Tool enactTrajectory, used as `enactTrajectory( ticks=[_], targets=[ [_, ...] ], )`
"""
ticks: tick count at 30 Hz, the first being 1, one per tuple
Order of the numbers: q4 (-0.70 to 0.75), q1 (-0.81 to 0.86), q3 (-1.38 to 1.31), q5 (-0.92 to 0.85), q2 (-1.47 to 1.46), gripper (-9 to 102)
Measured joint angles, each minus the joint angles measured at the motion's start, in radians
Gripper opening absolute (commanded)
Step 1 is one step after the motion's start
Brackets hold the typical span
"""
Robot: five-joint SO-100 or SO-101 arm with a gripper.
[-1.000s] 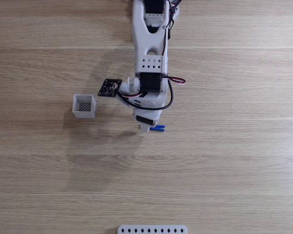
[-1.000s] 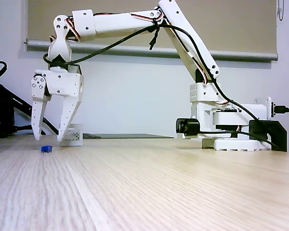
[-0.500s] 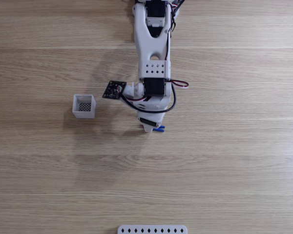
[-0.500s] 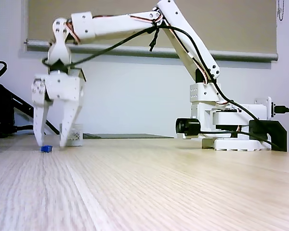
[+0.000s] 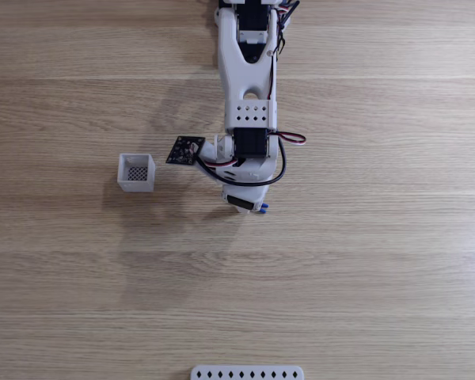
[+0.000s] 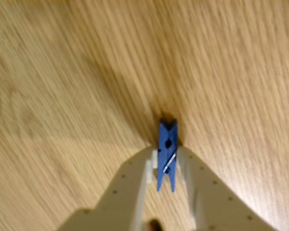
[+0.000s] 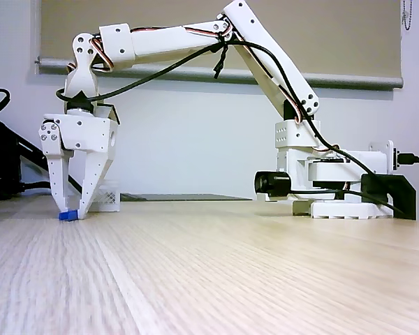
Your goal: Grasp a peg and put it in the crate.
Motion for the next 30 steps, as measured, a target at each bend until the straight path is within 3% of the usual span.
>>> enactTrajectory(
  ticks=[6,14,22,30],
  targets=[
    [-0.101,-0.008,0.114,-0.259,0.063,-1],
    [-0.446,0.02,0.604,-0.79,0.393,-1],
    [-0.994,0.172,1.117,-1.305,0.85,0],
    [-1.66,0.345,1.477,-1.786,0.965,0]
  ],
)
